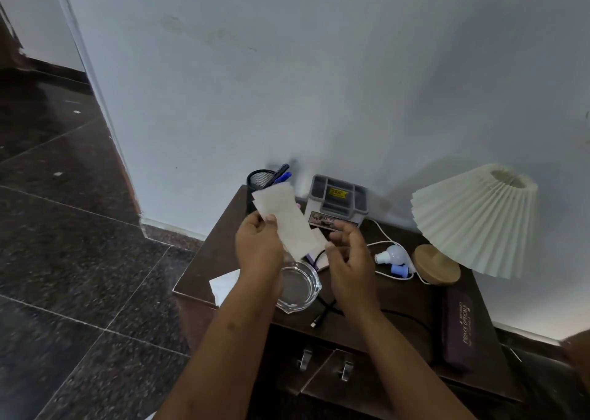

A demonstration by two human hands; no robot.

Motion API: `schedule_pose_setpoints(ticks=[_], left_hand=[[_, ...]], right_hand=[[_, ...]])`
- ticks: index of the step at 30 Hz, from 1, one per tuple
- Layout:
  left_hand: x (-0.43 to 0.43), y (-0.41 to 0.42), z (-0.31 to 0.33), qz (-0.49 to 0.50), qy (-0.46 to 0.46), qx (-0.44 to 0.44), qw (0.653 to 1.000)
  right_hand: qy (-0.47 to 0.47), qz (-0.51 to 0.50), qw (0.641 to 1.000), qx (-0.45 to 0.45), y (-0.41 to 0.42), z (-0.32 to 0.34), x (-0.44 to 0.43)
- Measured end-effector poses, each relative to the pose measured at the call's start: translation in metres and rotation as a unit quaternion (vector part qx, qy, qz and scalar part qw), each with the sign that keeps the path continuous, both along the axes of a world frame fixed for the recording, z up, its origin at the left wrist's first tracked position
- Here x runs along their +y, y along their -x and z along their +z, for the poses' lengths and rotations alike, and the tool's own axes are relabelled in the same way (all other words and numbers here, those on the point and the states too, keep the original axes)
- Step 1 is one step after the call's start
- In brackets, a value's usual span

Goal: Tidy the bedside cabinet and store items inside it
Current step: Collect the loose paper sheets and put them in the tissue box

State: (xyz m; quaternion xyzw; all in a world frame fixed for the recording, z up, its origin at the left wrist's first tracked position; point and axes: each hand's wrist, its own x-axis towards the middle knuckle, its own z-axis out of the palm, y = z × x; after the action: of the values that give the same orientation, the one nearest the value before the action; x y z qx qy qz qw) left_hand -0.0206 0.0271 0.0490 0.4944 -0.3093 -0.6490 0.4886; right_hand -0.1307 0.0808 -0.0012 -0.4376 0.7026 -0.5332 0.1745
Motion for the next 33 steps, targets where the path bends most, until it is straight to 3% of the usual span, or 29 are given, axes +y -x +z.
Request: schedule_pose_setpoints(ticks=[2, 4, 7, 9, 12, 25, 28, 31, 33], left_hand=[[-0.006, -0.009, 0.000, 0.032, 0.010, -0.014, 0.999], [-0.012, -0.015, -0.001, 0.054, 0.008, -0.019, 0.998], [-0.017, -0.021, -0.001, 0.065, 0.013, -0.001, 0.998], [-0.019, -0.023, -0.001, 0.062, 0.020, 0.011, 0.998], [-0.021, -0.027, 0.000, 0.061, 0.019, 0.007, 0.998], [-0.017, -0.021, -0.002, 0.019, 0.021, -0.016, 0.999], [-0.020, -0.020, -0.004, 0.020, 0.020, -0.028, 0.999], [-0.021, -0.020, -0.004, 0.022, 0.021, -0.037, 0.999], [-0.020, -0.020, -0.004, 0.014, 0.026, -0.034, 0.999]], right_hand=[[-0.063, 0.029, 0.994, 0.089, -0.008, -0.017, -0.004], [-0.078, 0.124, 0.971, 0.189, -0.025, -0.030, -0.008], [-0.173, 0.294, 0.884, 0.320, -0.053, -0.052, -0.010], [-0.233, 0.326, 0.810, 0.428, -0.068, -0.067, -0.007], [-0.215, 0.323, 0.758, 0.524, -0.081, -0.083, -0.003], [-0.155, 0.296, 0.809, 0.484, -0.076, -0.071, 0.004], [-0.141, 0.264, 0.869, 0.394, -0.057, -0.053, -0.002], [-0.090, 0.157, 0.956, 0.231, -0.026, -0.017, -0.005], [-0.060, 0.095, 0.987, 0.115, -0.006, 0.012, -0.001]])
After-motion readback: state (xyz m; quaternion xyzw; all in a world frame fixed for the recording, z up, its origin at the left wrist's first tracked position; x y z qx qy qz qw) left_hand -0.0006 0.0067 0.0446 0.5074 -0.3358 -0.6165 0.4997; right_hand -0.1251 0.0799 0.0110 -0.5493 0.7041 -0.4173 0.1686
